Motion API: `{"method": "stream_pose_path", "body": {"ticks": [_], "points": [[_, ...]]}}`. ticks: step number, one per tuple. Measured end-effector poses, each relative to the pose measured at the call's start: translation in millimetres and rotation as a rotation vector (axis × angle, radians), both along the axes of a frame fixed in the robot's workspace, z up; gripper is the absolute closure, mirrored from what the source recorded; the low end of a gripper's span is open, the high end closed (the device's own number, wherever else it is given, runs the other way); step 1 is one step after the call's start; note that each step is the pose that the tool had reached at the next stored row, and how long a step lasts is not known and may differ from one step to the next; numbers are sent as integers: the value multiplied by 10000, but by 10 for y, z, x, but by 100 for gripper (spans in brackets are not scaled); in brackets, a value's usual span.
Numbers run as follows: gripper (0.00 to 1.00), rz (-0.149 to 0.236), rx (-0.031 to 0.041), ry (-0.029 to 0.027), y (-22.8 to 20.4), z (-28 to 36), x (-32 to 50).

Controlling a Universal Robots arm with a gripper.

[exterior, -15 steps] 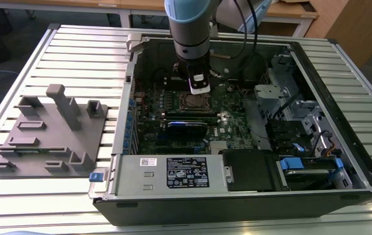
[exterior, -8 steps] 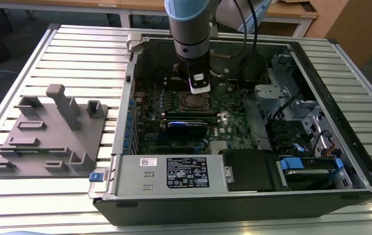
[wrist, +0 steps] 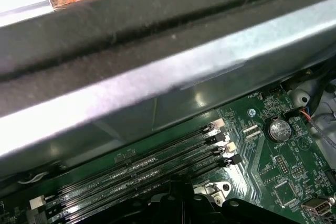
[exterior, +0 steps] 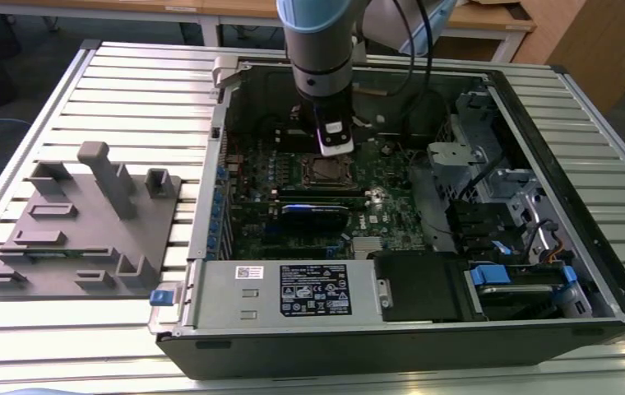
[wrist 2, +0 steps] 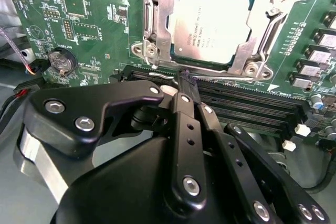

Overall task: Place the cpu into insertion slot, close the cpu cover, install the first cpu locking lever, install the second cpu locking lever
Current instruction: 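Install the first cpu locking lever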

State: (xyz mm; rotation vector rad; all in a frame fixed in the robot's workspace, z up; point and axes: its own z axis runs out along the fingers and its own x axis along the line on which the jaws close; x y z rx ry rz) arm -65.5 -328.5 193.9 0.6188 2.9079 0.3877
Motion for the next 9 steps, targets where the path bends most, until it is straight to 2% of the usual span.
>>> {"method": "stream_pose_path", "body": {"ticks": [9], "points": [[89,1,-239,-8,37,25,0]]}}
